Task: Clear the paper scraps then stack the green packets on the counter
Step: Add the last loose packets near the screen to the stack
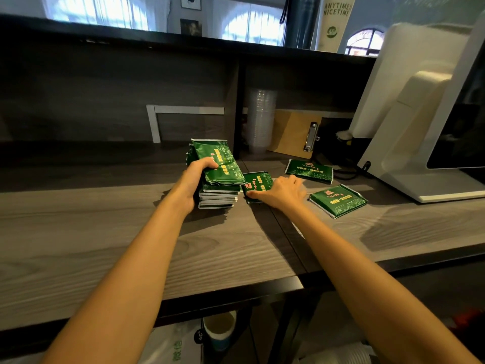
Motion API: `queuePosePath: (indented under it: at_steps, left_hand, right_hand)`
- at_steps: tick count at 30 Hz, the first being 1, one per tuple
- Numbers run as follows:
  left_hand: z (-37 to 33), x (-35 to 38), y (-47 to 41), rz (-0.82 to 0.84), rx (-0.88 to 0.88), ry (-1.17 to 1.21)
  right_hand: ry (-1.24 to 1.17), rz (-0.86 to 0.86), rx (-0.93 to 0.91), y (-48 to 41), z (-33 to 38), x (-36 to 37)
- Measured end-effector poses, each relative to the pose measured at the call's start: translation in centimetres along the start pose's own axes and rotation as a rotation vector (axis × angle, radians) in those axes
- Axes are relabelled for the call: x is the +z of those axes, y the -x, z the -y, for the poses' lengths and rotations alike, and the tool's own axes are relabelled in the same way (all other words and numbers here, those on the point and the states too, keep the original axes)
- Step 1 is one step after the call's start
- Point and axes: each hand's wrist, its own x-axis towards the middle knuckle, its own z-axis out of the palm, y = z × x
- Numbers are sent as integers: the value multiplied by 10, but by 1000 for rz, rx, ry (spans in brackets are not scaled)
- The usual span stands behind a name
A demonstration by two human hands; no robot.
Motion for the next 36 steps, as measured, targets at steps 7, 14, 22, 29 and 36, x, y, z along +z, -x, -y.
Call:
queuePosePath:
  at_steps: [7, 14, 22, 29, 36]
  left_hand:
    - [2, -5, -7, -41, 37, -16]
    - [1, -8, -11, -130, 56, 39]
    - [1, -9, -5, -66, 138, 0]
    - [7, -9, 10, 196, 232, -60]
    - [-2, -10, 12, 229, 406, -184]
  right_hand:
    - [-661, 0, 65, -9, 4, 2]
    - [-1385, 79, -52, -4, 12, -12]
    - [-1107, 274, -259, 10, 30, -5]
    - [-1278, 543, -364, 17, 25, 3]
    - [-1233, 540, -431, 23, 24, 4]
